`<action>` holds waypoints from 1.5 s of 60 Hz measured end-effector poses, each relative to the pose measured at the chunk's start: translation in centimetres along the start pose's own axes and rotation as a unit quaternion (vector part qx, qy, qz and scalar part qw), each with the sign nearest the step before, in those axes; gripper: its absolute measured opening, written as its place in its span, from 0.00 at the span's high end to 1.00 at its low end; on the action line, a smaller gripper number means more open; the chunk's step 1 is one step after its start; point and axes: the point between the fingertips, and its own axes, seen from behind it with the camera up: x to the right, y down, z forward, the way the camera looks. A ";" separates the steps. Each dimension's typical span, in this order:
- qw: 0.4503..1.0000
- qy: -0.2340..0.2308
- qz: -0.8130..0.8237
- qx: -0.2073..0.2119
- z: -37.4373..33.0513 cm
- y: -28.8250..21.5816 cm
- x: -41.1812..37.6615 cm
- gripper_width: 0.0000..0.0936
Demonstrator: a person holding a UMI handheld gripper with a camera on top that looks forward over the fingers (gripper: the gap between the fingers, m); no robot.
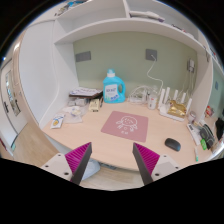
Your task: Arrange mouse
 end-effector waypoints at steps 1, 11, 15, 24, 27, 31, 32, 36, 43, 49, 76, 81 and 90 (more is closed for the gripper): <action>1.000 0.002 0.003 -0.002 0.0 0.2 0.2 0.10; 0.999 0.020 0.019 -0.028 0.7 3.9 6.1 0.10; 0.999 0.026 0.023 -0.040 1.2 6.2 9.5 0.10; 0.996 0.055 0.022 -0.068 2.6 11.4 17.7 0.10; 0.995 0.067 0.021 -0.072 3.3 12.6 20.7 0.10; 0.993 0.084 0.022 -0.075 4.6 13.7 24.4 0.09; 0.993 0.088 0.022 -0.075 4.9 13.9 25.4 0.09; 0.992 0.106 0.023 -0.068 6.5 14.3 28.8 0.10; 0.991 0.121 0.019 -0.048 9.7 13.9 32.8 0.10; 0.993 0.115 0.016 -0.035 12.3 13.0 34.4 0.10; 0.996 0.086 0.028 -0.007 19.3 8.5 37.2 0.22; 0.996 0.086 0.029 -0.003 20.2 8.0 37.6 0.31; 0.996 0.092 0.020 -0.001 20.7 7.6 37.6 0.52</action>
